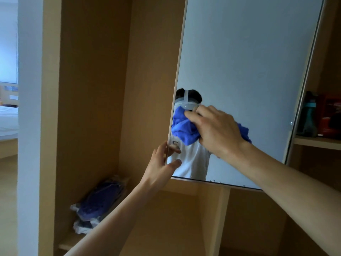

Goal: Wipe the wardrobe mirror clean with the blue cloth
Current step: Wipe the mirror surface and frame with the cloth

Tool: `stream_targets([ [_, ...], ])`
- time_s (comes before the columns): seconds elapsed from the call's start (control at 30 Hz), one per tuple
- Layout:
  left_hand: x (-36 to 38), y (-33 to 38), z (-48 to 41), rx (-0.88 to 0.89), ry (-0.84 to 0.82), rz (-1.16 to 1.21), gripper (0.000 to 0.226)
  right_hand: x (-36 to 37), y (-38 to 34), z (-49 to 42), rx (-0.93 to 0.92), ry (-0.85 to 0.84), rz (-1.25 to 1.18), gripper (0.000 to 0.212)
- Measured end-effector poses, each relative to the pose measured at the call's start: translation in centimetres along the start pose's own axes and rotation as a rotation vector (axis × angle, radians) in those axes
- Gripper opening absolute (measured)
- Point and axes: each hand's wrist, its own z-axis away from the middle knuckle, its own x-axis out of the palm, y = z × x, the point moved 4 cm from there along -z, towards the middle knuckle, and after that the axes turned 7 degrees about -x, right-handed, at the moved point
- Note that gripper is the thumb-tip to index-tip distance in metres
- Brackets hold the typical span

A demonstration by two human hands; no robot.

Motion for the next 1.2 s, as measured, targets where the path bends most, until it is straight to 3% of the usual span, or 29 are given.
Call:
stream_targets([
  [0.17, 0.1, -0.3, -0.1, -0.014, 0.022, -0.027, 0.075, 1.7, -2.6, 2.5, -0.065, -0.055, 0.0, 0.047],
  [0.47, 0.3, -0.1, 0.0, 0.043, 0.094, -0.163, 0.064, 0.9, -0.1, 2.5, -0.043, -0.03, -0.027, 0.047],
  [0.73, 1.1, 0.4, 0.2, 0.096, 0.165, -0.23, 0.062, -2.7, 6.4, -0.1, 0.08, 0.036, -0.033, 0.032],
  [0.87, 1.3, 0.6, -0.2, 0.097, 0.203, -0.231, 0.049, -2.9, 7.2, -0.1, 0.087, 0.038, -0.044, 0.025],
  [1.13, 1.8, 0.1, -0.5, 0.001, 0.251, -0.223, 0.081, -0.6, 4.5, 3.6, -0.025, -0.025, -0.051, 0.038],
  [1.2, 1.9, -0.1, -0.5, 0.005, 0.262, -0.233, 0.077, 0.1, 3.2, 4.8, -0.073, -0.052, -0.039, 0.039],
])
